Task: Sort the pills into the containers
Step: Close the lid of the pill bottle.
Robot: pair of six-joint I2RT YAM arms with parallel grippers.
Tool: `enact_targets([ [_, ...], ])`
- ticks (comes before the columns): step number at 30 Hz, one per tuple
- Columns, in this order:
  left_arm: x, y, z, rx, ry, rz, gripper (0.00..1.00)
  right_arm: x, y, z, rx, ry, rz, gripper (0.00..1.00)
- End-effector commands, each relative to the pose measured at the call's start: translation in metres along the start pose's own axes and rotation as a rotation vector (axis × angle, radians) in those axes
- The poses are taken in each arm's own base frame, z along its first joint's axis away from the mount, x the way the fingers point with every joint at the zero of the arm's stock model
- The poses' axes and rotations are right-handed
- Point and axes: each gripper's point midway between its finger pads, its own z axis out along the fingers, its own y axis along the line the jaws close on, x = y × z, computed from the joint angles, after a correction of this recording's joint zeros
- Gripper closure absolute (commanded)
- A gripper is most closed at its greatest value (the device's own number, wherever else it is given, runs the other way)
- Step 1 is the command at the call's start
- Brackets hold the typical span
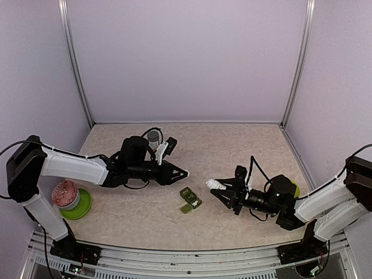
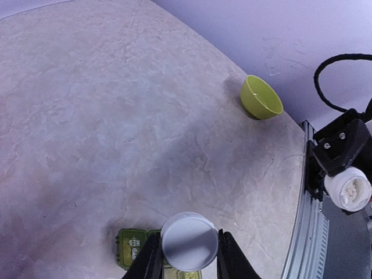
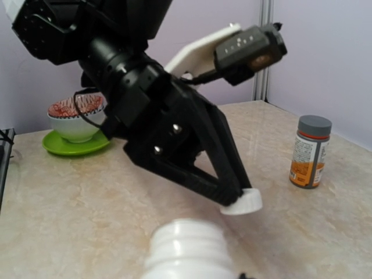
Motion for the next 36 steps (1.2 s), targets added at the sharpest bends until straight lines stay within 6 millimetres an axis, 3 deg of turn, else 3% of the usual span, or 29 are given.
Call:
enact_targets([
  [1, -0.023, -0.031, -0.013, 0.14, -0.075, -0.01, 0.72, -0.017, 0.005, 0.005, -0.021, -0.057, -0.006, 1.0],
  [20, -0.039, -0.095, -0.024, 0.391, -0.135, -0.031, 0.72, -0.033, 0.006, 0.006, -0.025, -0.106, -0.012, 1.0],
  [36, -0.039, -0.124, -0.024, 0.517, -0.133, -0.067, 0.71, -0.043, 0.011, 0.014, -0.047, -0.139, -0.028, 1.0],
])
